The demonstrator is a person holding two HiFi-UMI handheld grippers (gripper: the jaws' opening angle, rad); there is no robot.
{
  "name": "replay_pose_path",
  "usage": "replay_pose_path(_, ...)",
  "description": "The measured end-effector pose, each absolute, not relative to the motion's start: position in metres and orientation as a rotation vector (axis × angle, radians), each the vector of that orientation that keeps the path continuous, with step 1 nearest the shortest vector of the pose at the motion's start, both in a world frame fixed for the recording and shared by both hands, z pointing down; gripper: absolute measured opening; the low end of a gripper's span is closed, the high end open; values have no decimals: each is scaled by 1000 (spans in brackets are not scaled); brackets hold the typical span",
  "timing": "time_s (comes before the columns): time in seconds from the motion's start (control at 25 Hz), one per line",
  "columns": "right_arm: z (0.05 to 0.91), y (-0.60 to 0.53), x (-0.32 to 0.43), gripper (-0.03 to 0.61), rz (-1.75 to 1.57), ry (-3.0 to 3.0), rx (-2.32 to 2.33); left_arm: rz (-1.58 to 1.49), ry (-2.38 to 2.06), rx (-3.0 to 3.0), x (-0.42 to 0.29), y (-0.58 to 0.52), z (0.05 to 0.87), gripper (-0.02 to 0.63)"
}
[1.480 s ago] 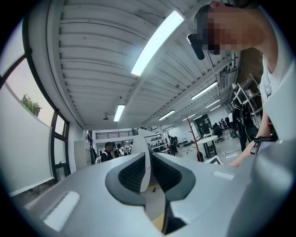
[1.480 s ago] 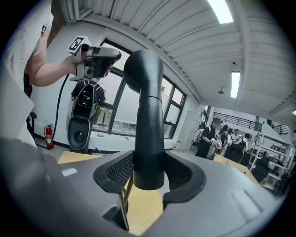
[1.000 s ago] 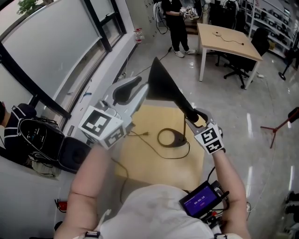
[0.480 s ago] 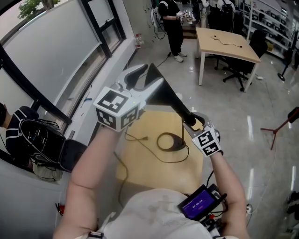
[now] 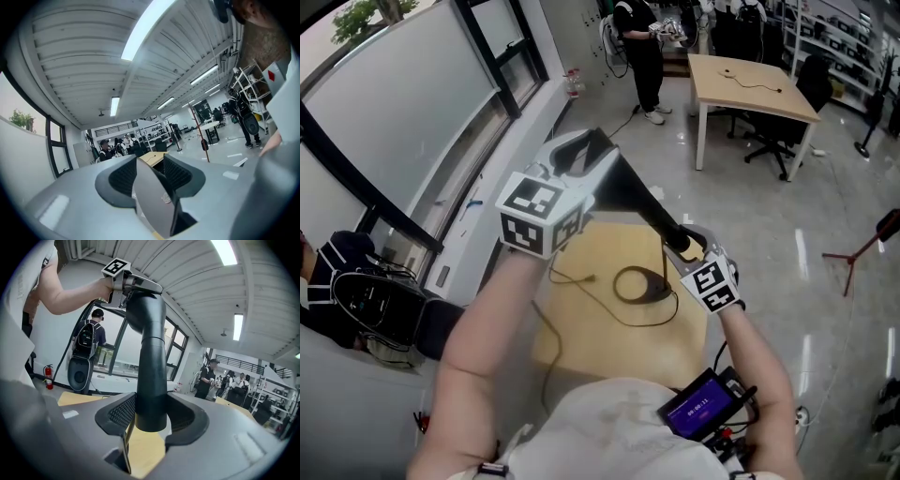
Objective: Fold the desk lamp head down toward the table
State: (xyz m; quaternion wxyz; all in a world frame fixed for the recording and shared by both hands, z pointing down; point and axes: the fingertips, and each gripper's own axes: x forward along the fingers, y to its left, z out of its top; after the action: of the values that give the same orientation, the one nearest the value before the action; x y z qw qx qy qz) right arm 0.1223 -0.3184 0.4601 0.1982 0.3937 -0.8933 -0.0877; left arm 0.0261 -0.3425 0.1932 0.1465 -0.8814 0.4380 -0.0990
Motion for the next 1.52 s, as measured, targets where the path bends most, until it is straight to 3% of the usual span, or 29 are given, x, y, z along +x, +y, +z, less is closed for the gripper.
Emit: replay_pose_path(1.52,455,-312,128,215,-321,-2376,1001,36,1342,-2676,-16,-348,214,166)
